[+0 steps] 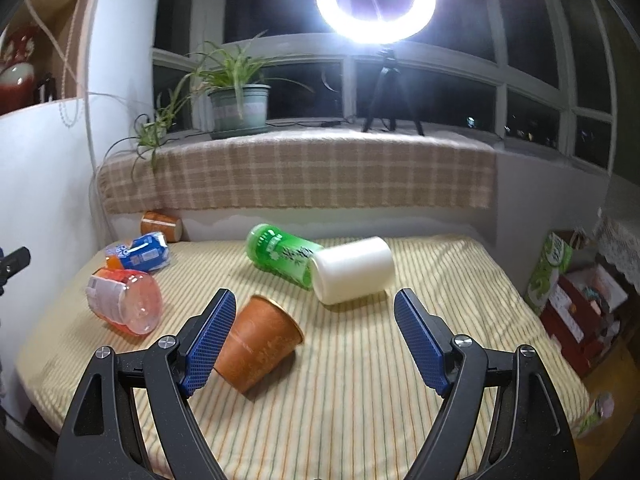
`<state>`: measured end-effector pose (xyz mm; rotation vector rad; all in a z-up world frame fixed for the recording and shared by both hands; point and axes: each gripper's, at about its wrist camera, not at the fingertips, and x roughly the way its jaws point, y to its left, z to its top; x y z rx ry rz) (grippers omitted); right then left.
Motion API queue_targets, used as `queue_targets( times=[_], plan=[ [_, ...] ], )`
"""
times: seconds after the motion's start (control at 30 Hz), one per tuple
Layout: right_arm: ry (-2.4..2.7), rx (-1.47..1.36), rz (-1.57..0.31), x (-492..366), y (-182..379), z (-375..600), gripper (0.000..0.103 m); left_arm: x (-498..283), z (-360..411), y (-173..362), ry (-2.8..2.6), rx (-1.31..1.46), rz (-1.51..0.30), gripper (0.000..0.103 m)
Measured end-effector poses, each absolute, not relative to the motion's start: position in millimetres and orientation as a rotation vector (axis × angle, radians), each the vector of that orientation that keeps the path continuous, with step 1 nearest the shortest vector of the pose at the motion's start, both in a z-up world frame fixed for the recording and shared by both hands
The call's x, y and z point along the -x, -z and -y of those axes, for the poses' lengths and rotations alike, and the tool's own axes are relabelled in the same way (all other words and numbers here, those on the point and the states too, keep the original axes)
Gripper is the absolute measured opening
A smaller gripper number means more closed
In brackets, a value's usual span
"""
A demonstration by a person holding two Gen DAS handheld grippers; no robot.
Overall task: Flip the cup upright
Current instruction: 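Move the left tool down toward the lying blue Arctic Ocean can, then close the left tool around the middle of the blue can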
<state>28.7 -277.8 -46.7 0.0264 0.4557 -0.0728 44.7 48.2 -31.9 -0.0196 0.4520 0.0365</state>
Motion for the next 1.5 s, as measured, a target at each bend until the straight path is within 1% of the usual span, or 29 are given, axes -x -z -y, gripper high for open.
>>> queue_targets(
  times=[0.37, 0.5, 0.7, 0.83, 1.13, 1.27, 1.47, 1.5],
  plan=[
    [-0.045, -0.007, -0.492, -64.7, 45.7, 253.6, 0.081, -110.0, -74.7, 33.7, 0.064, -0.025, -0.564, 0.103],
    [-0.081, -0.003, -0.513, -77.6, 44.9, 252.0, 0.081, -135.9, -76.5, 36.7, 0.121, -0.072, -0.596, 0.103],
    [-0.104, 0.03, -0.518, -92.8, 42.1, 246.6, 0.081, -191.7, -66.9, 41.0, 0.261, -0.161, -0.699, 0.103],
    [-0.13, 0.009, -0.557, -97.3, 50.4, 246.4, 0.081, -234.5, -56.5, 45.0, 0.34, -0.195, -0.783, 0.098],
    [-0.115, -0.028, -0.604, -99.2, 63.8, 256.1, 0.081, -303.1, -22.5, 77.7, 0.429, -0.368, -0.976, 0.094],
    [-0.099, -0.05, -0.613, -101.4, 66.8, 263.6, 0.081, -317.0, -10.8, 97.4, 0.439, -0.466, -1.033, 0.094],
    [-0.087, -0.066, -0.626, -105.3, 73.2, 269.2, 0.081, -328.5, -0.4, 117.4, 0.444, -0.535, -1.088, 0.094],
    [-0.084, -0.069, -0.627, -105.9, 74.2, 270.2, 0.081, -329.8, 1.5, 120.2, 0.442, -0.546, -1.098, 0.088]
  ],
)
